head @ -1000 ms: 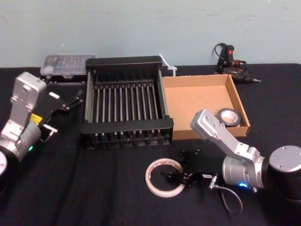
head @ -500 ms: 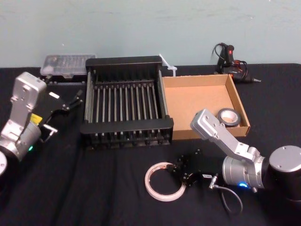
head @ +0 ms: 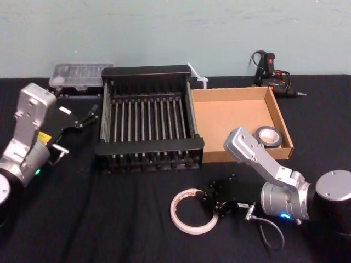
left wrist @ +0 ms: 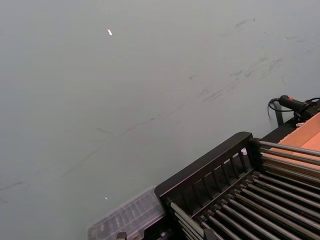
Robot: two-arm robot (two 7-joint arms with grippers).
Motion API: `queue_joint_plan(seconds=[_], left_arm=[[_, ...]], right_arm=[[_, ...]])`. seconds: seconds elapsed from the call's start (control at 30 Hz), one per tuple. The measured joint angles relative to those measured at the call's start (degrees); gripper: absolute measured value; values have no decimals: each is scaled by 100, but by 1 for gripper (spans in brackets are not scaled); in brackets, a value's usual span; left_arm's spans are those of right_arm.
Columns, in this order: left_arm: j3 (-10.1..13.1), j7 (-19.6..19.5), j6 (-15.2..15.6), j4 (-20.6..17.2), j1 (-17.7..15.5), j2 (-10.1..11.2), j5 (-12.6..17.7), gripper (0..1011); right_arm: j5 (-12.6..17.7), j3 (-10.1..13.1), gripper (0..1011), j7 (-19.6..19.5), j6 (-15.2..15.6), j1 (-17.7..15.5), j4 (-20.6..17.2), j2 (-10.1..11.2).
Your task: Pick up the white tape and place it into the black box , Pick up the silver tape and place it into the brown box.
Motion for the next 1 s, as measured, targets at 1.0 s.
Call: queue_joint_plan(seconds=[1.0], left_arm=[[0, 0, 0, 0, 0, 0, 0, 1001]], right_arm=[[369, 477, 101, -46, -180, -351, -604, 588]])
